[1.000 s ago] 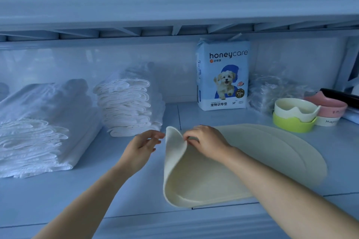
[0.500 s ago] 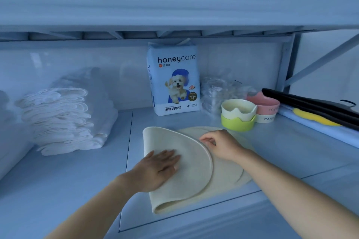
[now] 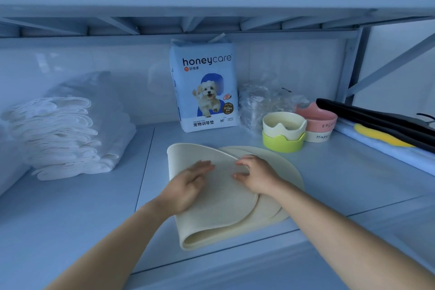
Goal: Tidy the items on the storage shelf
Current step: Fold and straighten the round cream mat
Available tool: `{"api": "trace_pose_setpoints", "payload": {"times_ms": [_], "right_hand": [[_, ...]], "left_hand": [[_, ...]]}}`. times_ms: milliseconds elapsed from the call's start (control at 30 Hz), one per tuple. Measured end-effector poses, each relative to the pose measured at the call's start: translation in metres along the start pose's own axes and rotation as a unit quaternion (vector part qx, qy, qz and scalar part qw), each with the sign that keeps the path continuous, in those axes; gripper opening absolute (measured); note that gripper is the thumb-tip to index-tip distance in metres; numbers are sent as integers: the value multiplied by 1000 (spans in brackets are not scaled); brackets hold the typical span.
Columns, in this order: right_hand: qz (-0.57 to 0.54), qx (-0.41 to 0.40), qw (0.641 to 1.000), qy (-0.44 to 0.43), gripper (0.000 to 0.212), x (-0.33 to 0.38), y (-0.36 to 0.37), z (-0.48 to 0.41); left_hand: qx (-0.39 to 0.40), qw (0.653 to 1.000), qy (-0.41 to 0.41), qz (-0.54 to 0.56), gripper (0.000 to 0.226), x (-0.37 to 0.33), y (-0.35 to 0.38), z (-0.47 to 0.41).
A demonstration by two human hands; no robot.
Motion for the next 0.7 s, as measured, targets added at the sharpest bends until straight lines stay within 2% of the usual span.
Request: {"api": "trace_pose_setpoints", "payload": {"times_ms": [67, 133, 233, 400, 567, 700], "right_hand": [[-10, -16, 1000, 16, 37, -1, -4, -2], [-6, -22, 999, 24, 27, 0, -8, -4], [10, -21, 1000, 12, 16, 1, -12, -5], [20, -46, 999, 21, 31, -21, -30, -1], [47, -57, 997, 15, 24, -41, -41, -1], [62, -53, 997, -9, 27, -46, -44, -3]], "left_hand": [[-73, 997, -10, 28, 45, 2, -17, -2], [-91, 995, -30, 3, 46, 10, -23, -4], [-27, 996, -68, -48, 44, 22, -11, -8], [40, 986, -69, -147, 45, 13, 12, -26], [114, 942, -67, -309, 56, 8, 48, -38], [127, 941, -57, -308, 59, -6, 68, -52]]}}
Point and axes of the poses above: each hand's wrist, its own z-axis away from the middle knuckle, its own y-axis out of the palm, x = y × z, the point moved 7 cm from there along -z, towards the middle knuckle, and after that the axes turned 3 degrees about -y, right-handed, at the moved point
